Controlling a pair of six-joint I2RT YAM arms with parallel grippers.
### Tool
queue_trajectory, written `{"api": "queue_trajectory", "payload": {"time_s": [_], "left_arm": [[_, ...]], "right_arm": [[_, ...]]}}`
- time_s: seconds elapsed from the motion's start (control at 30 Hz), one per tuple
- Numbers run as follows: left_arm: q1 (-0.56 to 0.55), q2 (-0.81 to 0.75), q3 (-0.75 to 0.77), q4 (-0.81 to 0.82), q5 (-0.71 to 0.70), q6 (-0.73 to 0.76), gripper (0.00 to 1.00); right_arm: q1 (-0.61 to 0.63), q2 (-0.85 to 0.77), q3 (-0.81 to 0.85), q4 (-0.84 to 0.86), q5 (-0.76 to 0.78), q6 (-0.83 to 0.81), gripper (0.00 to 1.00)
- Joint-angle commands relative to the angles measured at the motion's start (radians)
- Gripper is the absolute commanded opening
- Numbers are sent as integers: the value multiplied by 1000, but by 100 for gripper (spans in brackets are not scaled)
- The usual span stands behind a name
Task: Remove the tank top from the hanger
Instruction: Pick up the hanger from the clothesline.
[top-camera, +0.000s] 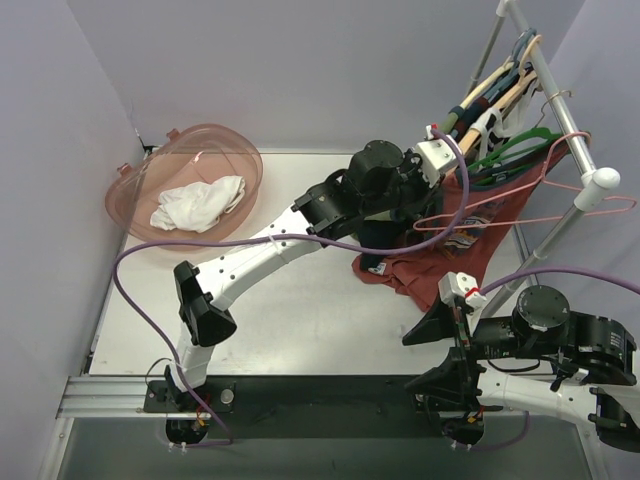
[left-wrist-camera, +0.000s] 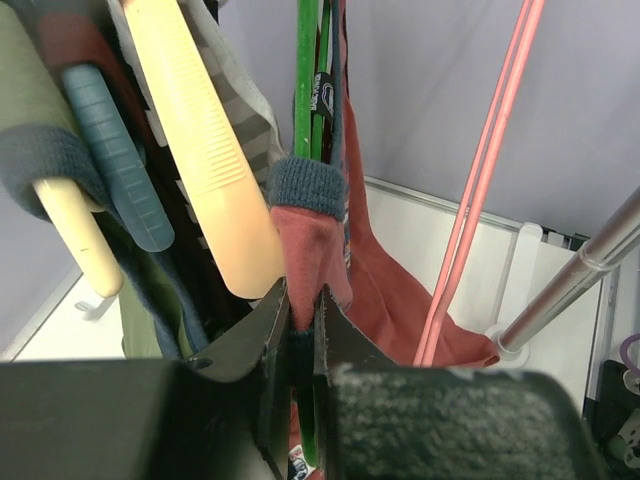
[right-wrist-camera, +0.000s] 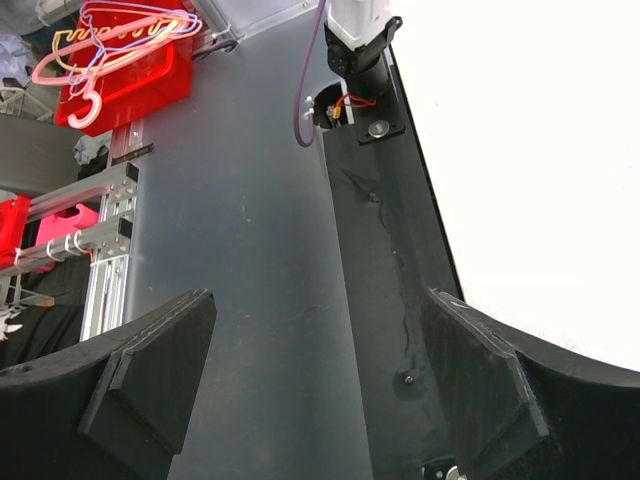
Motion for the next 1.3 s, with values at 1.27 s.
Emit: {"api": "queue_trajectory", "payload": {"time_s": [1.27], "left_arm": [[23,-370,-400,522,-44,-43,0]], "right_arm": [[5,51,74,23,31,28,85]]}}
